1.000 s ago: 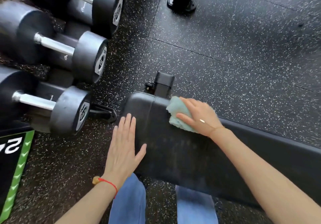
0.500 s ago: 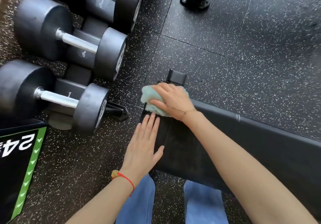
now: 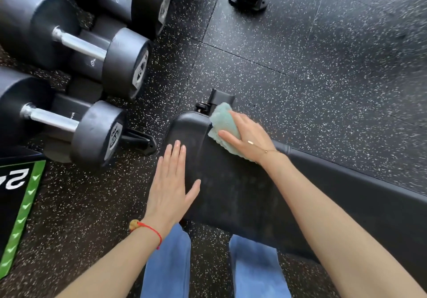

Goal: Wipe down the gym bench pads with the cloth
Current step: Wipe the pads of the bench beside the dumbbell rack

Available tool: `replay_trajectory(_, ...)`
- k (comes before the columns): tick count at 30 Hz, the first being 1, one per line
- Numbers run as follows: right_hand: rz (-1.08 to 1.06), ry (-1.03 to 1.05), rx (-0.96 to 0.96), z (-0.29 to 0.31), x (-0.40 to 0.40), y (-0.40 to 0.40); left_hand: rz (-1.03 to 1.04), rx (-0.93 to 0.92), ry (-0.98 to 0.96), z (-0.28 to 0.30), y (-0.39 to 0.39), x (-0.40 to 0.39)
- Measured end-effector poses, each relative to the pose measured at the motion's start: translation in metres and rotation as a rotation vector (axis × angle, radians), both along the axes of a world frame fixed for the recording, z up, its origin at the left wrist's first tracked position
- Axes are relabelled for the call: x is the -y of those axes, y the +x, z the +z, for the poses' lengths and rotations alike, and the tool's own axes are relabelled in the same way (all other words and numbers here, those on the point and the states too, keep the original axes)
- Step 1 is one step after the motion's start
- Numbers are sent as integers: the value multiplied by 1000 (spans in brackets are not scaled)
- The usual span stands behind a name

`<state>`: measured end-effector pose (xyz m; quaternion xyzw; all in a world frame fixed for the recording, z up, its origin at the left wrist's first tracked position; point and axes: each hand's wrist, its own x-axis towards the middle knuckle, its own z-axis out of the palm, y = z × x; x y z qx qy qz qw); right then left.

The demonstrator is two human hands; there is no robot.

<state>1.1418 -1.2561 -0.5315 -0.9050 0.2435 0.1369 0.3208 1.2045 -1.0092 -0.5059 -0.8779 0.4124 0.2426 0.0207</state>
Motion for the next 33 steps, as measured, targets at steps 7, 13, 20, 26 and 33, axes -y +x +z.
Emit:
replay_trajectory(7, 49, 68, 123, -6, -20, 48, 45, 29, -4, 1, -10, 8)
replay_trajectory(13, 20, 97, 186, -6, 14, -25, 11, 29, -15, 1, -17, 23)
replay_trajectory(20, -63, 61, 41, 11, 74, -156, -30, 30, -16, -3, -39, 63)
replay_trajectory(26, 55, 12, 25, -9, 42, -76, 98, 50, 20, -4, -61, 83)
replay_trajectory(33, 1, 99, 115, -7, 59, -106, 122, 102, 60, -5, -70, 89)
